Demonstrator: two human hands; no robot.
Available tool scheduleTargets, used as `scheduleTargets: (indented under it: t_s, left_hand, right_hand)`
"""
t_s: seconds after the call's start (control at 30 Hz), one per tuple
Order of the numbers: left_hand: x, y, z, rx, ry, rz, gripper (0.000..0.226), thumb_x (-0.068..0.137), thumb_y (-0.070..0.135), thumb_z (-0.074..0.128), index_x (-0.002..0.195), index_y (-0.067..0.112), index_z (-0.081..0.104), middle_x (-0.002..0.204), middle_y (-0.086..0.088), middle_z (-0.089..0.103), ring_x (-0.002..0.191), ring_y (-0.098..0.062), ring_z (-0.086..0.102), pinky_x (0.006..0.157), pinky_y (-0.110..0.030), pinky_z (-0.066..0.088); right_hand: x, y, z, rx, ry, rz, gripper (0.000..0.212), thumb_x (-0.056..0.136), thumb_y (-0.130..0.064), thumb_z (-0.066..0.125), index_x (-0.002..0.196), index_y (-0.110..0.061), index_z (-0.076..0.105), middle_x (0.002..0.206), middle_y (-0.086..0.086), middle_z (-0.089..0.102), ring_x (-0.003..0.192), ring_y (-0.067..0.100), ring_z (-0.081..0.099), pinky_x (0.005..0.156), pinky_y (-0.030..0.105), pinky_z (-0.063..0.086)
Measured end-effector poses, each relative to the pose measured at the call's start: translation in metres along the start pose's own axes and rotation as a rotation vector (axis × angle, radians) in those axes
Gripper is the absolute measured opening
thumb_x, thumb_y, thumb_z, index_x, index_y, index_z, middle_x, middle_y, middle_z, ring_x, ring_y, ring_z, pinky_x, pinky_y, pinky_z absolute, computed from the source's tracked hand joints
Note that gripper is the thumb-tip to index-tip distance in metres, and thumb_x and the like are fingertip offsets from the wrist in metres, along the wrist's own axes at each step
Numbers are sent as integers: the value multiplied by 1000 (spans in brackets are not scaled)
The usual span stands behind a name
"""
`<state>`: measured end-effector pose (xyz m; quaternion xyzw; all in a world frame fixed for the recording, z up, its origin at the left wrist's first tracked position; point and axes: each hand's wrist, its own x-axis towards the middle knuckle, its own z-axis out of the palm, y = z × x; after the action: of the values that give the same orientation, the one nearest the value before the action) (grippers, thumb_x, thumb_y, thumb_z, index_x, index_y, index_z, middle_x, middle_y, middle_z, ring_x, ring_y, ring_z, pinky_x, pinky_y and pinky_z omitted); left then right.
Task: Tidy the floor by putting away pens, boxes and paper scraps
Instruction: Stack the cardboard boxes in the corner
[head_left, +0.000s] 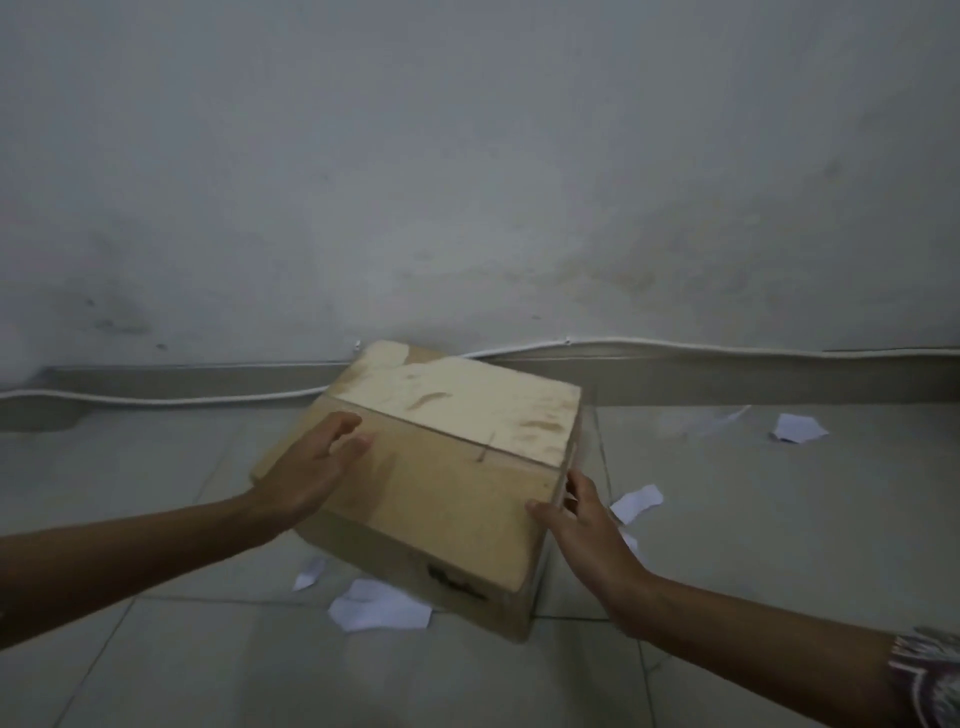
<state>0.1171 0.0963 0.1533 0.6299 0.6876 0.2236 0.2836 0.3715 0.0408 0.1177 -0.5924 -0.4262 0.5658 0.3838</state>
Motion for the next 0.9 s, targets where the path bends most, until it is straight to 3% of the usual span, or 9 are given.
scheduleTargets:
  t_s: [0.07,0.17,0.3,0.43,0.6,0.8,0.9]
  left_hand:
    - [-1,-16,-15,42,32,-1,36,96,32,43,127,15,49,134,-6,51,117,-21,49,93,-30,34]
    - [2,-37,-31,125,74,-24,40,96,33,41,130,13,46,136,-10,47,113,-20,46,91,-31,35]
    - [13,-55,-40,179,51,-176,56,94,40,42,141,11,31,148,-14,30,133,-31,34,109,-45,30]
    - [23,-63,-39,132,-4,-334,66,94,42,44,144,5,22,150,-19,25,134,-35,34,107,-45,32]
    - [38,-60,-33,-5,-47,-398,55,94,40,46,129,-2,44,135,-18,46,101,-24,46,85,-35,37]
    - [44,-57,-32,-97,11,-421,51,90,35,55,123,-4,52,128,-19,52,98,-26,47,87,-37,38]
    - [45,-52,-36,-132,43,-412,45,87,33,60,115,-2,59,118,-17,55,96,-27,49,82,-36,39]
  right_hand:
    - [-1,8,9,40,-1,8,56,93,-19,52,142,-19,24,143,-1,39,131,19,39,97,24,36]
    - [-1,17,19,77,-11,43,56,93,-22,52,142,-20,24,143,2,40,128,22,42,96,26,37]
    - [1,23,27,134,-18,70,57,93,-24,52,142,-21,23,143,2,41,125,23,45,93,28,38]
    - [5,27,27,153,-27,90,65,91,-28,54,145,-21,20,145,2,39,129,24,43,102,34,38]
    - [12,27,31,205,-47,94,63,89,-22,58,141,-22,22,139,5,44,122,25,48,94,32,41]
    - [21,24,32,285,-70,156,70,83,-12,65,137,-19,21,136,10,44,112,26,50,89,33,42]
    - [27,18,25,269,-95,157,74,82,-11,66,139,-17,21,137,10,44,116,27,49,93,34,42]
